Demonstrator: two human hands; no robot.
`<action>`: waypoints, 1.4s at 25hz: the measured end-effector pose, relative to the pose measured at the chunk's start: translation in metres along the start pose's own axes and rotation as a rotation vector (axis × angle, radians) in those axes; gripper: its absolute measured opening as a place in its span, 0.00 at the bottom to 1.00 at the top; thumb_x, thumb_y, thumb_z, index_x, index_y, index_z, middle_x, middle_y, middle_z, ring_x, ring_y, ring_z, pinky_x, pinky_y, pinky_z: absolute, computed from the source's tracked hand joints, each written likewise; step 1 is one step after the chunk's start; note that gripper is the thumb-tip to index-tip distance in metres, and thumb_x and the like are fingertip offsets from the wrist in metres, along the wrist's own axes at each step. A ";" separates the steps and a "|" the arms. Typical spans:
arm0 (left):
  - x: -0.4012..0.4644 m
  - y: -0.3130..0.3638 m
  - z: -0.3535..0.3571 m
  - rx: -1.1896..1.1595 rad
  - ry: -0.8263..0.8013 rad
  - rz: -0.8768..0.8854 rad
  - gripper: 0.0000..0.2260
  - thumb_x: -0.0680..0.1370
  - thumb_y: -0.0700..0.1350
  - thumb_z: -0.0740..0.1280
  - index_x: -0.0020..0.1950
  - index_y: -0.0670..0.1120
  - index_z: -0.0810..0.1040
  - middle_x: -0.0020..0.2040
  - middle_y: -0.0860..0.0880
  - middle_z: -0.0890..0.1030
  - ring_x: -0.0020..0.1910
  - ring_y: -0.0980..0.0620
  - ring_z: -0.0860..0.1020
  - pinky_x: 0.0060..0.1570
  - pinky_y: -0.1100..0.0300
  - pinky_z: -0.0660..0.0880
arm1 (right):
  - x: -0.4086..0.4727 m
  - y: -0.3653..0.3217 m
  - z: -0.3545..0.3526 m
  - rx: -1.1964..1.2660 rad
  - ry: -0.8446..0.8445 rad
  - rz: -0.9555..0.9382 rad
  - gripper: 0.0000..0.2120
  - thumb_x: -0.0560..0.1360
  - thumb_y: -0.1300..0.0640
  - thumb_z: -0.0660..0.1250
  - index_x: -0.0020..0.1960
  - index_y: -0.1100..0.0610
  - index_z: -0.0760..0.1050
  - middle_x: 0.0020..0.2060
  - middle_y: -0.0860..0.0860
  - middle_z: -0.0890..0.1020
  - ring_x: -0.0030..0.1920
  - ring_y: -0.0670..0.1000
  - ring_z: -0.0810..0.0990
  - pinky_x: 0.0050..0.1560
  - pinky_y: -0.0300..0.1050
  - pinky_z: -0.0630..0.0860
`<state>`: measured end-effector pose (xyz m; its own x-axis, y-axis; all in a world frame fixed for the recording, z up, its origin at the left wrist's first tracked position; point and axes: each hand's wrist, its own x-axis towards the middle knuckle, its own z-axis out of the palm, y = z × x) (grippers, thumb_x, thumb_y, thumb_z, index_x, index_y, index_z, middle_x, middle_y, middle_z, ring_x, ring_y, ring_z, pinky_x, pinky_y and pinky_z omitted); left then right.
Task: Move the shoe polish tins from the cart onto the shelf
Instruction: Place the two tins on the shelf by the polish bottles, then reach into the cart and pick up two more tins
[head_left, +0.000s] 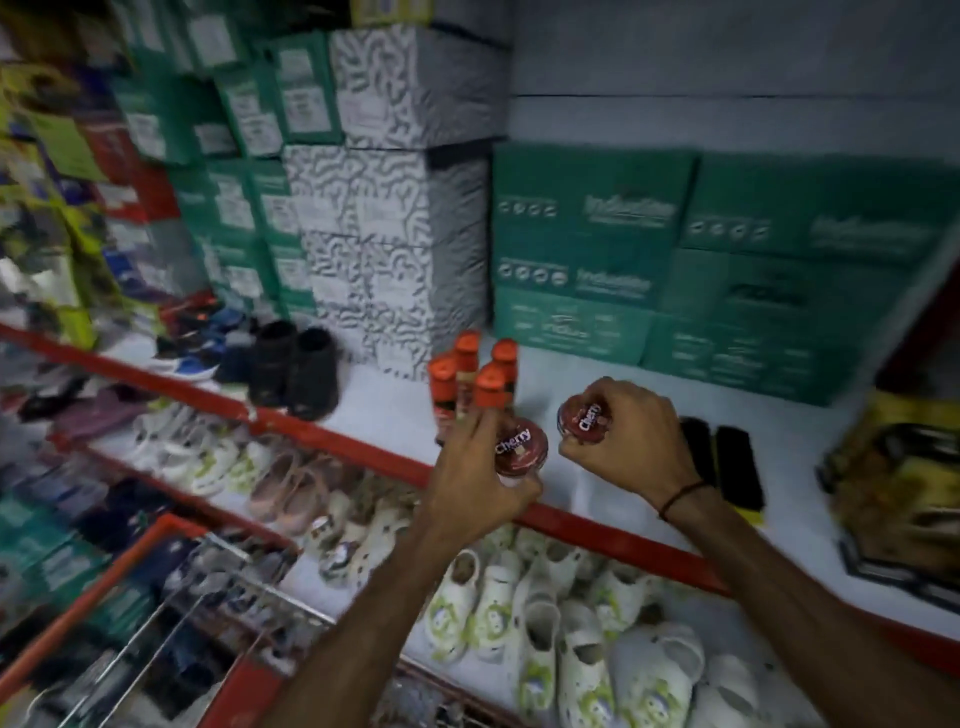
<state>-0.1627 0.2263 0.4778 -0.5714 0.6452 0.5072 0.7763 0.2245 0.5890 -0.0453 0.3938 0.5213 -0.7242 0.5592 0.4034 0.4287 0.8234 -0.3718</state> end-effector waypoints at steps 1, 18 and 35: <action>0.009 0.005 0.016 0.026 -0.084 -0.001 0.20 0.62 0.49 0.74 0.51 0.45 0.75 0.49 0.49 0.79 0.48 0.50 0.76 0.47 0.60 0.73 | 0.002 0.015 0.001 -0.044 -0.051 0.042 0.23 0.61 0.40 0.74 0.50 0.52 0.79 0.45 0.51 0.86 0.49 0.58 0.84 0.52 0.51 0.79; 0.099 0.007 0.131 0.240 -0.327 0.015 0.11 0.75 0.40 0.71 0.55 0.50 0.86 0.50 0.45 0.87 0.53 0.39 0.81 0.52 0.52 0.77 | 0.039 0.106 0.037 -0.311 -0.261 0.136 0.14 0.75 0.41 0.66 0.50 0.51 0.81 0.48 0.54 0.87 0.57 0.60 0.82 0.79 0.66 0.55; -0.187 -0.098 0.060 -0.031 0.340 -0.484 0.06 0.75 0.35 0.66 0.50 0.40 0.80 0.49 0.45 0.80 0.49 0.45 0.78 0.49 0.51 0.76 | -0.151 -0.056 0.181 0.262 0.175 -0.277 0.07 0.70 0.57 0.71 0.47 0.58 0.82 0.42 0.53 0.83 0.43 0.58 0.78 0.44 0.53 0.73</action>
<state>-0.1153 0.1276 0.2872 -0.9157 0.2036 0.3466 0.4012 0.4101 0.8191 -0.0571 0.2457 0.3299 -0.6806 0.3464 0.6456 0.0621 0.9053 -0.4203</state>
